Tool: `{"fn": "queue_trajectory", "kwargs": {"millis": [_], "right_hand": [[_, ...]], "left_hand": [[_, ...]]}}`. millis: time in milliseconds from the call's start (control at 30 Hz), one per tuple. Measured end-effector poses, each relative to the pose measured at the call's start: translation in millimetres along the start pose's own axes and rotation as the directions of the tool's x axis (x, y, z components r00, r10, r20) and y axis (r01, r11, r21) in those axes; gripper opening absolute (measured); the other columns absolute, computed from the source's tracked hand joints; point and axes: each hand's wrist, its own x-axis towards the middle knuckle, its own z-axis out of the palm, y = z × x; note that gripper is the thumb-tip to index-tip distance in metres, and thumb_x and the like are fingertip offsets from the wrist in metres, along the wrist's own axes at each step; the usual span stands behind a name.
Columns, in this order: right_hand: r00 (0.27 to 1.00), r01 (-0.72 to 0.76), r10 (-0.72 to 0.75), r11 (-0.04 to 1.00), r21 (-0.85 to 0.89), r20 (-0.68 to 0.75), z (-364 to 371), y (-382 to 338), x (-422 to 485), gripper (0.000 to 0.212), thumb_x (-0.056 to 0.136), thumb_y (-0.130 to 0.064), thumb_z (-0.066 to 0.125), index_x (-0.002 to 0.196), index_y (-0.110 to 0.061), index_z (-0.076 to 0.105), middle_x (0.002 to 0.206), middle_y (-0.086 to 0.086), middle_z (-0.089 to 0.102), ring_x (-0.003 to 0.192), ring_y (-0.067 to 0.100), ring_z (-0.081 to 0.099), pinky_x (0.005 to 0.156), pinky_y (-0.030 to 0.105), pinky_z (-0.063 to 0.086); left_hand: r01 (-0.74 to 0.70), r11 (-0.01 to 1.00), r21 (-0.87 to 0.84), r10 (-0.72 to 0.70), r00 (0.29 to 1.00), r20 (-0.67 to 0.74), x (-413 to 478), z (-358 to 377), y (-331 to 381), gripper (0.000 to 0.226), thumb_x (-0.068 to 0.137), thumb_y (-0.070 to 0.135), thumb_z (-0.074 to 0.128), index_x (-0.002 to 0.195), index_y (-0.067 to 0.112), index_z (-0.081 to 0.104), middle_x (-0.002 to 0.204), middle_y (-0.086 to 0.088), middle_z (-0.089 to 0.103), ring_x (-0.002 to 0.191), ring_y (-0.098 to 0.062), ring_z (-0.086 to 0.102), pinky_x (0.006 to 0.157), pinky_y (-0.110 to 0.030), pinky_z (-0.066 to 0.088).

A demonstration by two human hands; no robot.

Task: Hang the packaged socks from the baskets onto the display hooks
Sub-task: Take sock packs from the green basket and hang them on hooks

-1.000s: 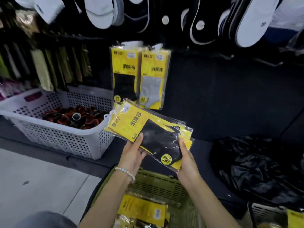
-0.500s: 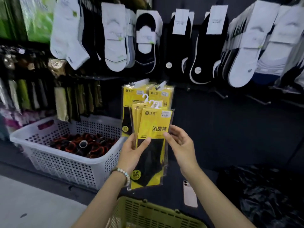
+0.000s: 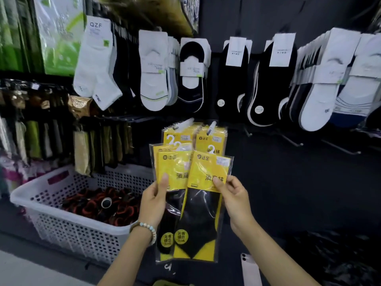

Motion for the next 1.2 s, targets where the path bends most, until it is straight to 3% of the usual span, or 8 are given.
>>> {"fn": "queue_trajectory", "kwargs": {"millis": [167,433,833,900,1000,1100,1133,1200], "right_hand": [[0.994,0.012,-0.018,0.998,-0.056,-0.11,-9,-2,34,0.006,0.094,-0.018,0.058,0.096,-0.016,0.063,0.097,0.006,0.074,0.097,0.025,0.069,0.093,0.045,0.052],[0.974,0.116,-0.15,0.973,-0.198,-0.168,12,-4,103,0.006,0.093,-0.015,0.059,0.094,-0.01,0.063,0.085,-0.006,0.07,0.074,-0.004,0.065,0.059,0.007,0.046],[0.892,-0.132,-0.006,0.952,-0.275,-0.452,1,38,128,0.024,0.083,-0.024,0.073,0.098,-0.018,0.055,0.101,0.005,0.058,0.085,0.015,0.056,0.061,0.021,0.043],[0.914,-0.09,-0.023,0.962,-0.258,-0.404,1,38,115,0.025,0.084,-0.026,0.071,0.1,-0.016,0.054,0.102,0.005,0.059,0.089,0.017,0.058,0.064,0.021,0.045],[0.987,-0.007,-0.026,0.978,-0.208,-0.157,13,24,89,0.021,0.085,-0.034,0.067,0.097,-0.02,0.06,0.101,0.002,0.063,0.089,0.015,0.063,0.075,0.024,0.052],[0.995,0.051,-0.036,0.984,-0.173,0.089,30,7,65,0.029,0.077,-0.041,0.07,0.099,-0.024,0.063,0.099,0.001,0.065,0.09,0.017,0.064,0.078,0.026,0.056],[0.991,0.072,-0.05,0.98,-0.183,0.125,35,3,59,0.033,0.075,-0.04,0.073,0.102,-0.024,0.063,0.098,0.002,0.066,0.091,0.018,0.064,0.081,0.029,0.056],[0.988,0.104,-0.074,0.969,-0.225,0.135,39,-2,51,0.04,0.073,-0.037,0.078,0.106,-0.022,0.063,0.099,0.004,0.067,0.092,0.02,0.063,0.085,0.032,0.055]], "left_hand": [[0.006,0.999,0.049,0.002,0.987,-0.16,33,-25,6,0.049,0.082,0.059,0.043,0.057,0.019,0.026,0.035,0.011,0.022,0.033,-0.003,0.022,0.04,-0.012,0.023],[-0.059,0.994,0.093,0.078,0.974,-0.215,59,-37,8,0.05,0.084,0.058,0.043,0.058,0.019,0.024,0.05,0.007,0.02,0.044,-0.008,0.02,0.049,-0.025,0.021],[-0.021,1.0,0.012,0.022,0.99,-0.139,61,-20,1,0.049,0.08,0.059,0.046,0.057,0.019,0.026,0.04,0.012,0.022,0.037,-0.002,0.024,0.052,-0.024,0.024],[-0.014,1.0,-0.002,0.014,0.994,-0.112,59,-16,-2,0.049,0.078,0.061,0.046,0.059,0.018,0.03,0.046,0.012,0.025,0.043,-0.003,0.028,0.052,-0.023,0.027],[-0.006,1.0,-0.02,0.005,0.999,-0.04,54,-7,-5,0.047,0.076,0.062,0.048,0.059,0.02,0.036,0.05,0.013,0.031,0.049,-0.005,0.03,0.052,-0.017,0.029],[0.021,0.996,-0.083,-0.022,1.0,-0.007,46,8,-3,0.049,0.072,0.06,0.052,0.045,0.021,0.041,0.041,0.014,0.032,0.039,0.0,0.029,0.041,-0.007,0.026],[0.03,0.993,-0.114,-0.029,1.0,0.011,43,13,-1,0.048,0.073,0.058,0.053,0.047,0.017,0.054,0.039,0.014,0.04,0.037,0.0,0.038,0.043,-0.005,0.03],[0.059,0.98,-0.19,-0.047,0.996,0.07,38,20,1,0.032,0.076,0.052,0.057,0.082,0.024,0.072,0.065,0.017,0.068,0.061,0.004,0.064,0.061,-0.008,0.043]]}}
